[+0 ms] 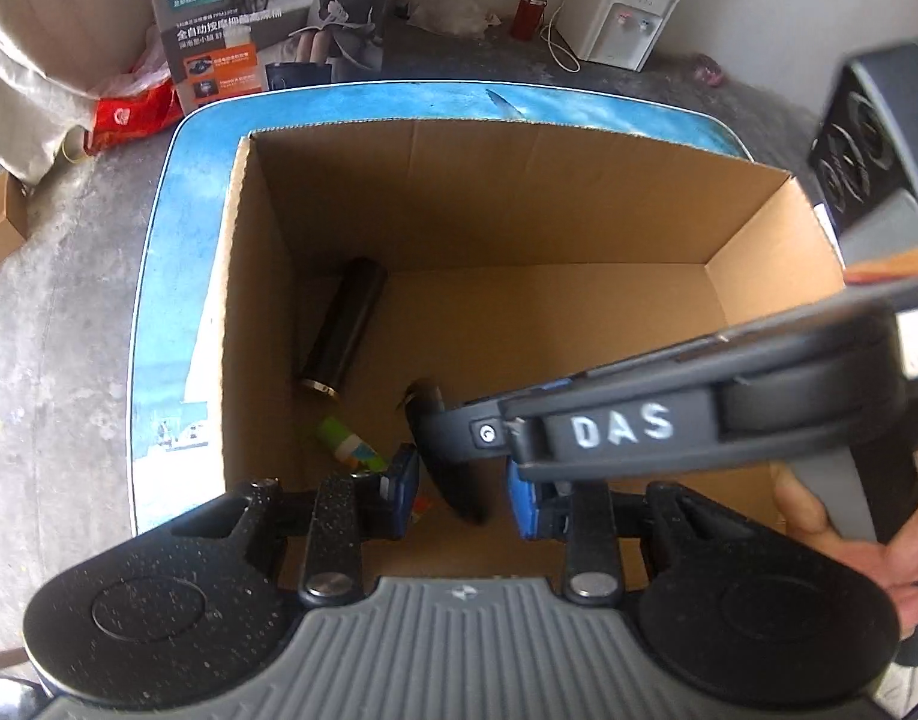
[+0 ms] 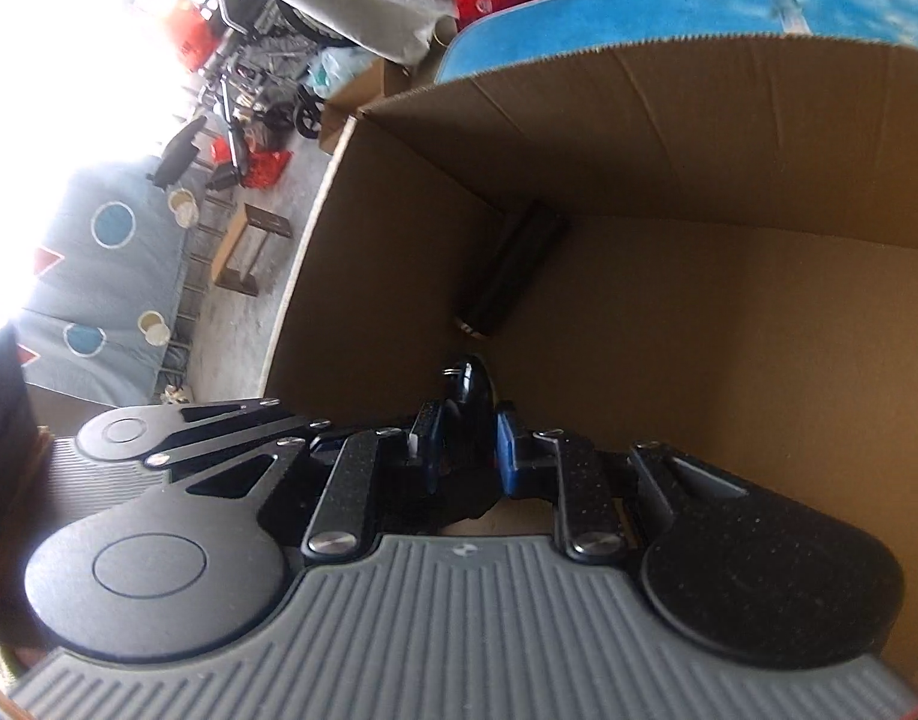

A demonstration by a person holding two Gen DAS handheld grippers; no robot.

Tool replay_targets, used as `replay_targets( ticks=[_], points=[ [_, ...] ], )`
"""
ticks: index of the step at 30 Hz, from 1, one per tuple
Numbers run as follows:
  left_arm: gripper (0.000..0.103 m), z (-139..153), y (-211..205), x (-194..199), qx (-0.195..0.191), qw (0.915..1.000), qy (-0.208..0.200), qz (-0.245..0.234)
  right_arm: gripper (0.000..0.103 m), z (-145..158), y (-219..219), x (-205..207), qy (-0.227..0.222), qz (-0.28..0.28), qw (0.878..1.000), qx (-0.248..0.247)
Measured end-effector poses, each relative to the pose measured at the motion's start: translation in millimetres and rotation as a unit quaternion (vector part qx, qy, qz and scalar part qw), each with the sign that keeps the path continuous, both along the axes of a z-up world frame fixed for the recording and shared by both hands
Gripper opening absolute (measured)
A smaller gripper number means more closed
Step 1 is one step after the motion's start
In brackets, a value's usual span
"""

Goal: Organize rigid objects
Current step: 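Carry the black cylinder into the box and open the right tool, then move the open right tool back toward the empty pink cup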

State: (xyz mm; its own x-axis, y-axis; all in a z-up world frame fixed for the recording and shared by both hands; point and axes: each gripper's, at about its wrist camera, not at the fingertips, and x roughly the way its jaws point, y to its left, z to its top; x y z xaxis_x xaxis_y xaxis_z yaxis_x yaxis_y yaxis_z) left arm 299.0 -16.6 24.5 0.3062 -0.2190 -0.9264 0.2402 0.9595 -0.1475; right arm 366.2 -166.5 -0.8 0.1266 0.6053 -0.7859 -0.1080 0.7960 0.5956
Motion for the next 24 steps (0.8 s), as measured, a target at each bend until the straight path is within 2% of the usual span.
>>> replay_targets(
  ticks=[6, 11, 18, 21, 24],
  points=[
    [0.037, 3, 2, 3, -0.011, 0.9999, -0.001, 0.004, 0.019, -14, 0, 11, 0.021, -0.009, 1.0, -0.007],
    [0.044, 15, 2, -7, -0.012, 0.9996, -0.026, 0.005, 0.02, -11, -8, 7, 0.015, -0.026, 1.0, 0.009],
    [0.052, 51, 8, -40, -0.036, 0.996, -0.082, 0.003, 0.026, 34, -35, -23, -0.047, -0.056, 0.996, 0.053],
    [0.06, 70, 9, -65, -0.05, 0.9924, -0.112, -0.005, 0.028, 61, -51, -50, -0.086, -0.078, 0.99, 0.078],
    [0.064, 84, 7, -95, -0.056, 0.9879, -0.144, -0.019, 0.029, 86, -67, -88, -0.129, -0.093, 0.983, 0.096]
  ],
)
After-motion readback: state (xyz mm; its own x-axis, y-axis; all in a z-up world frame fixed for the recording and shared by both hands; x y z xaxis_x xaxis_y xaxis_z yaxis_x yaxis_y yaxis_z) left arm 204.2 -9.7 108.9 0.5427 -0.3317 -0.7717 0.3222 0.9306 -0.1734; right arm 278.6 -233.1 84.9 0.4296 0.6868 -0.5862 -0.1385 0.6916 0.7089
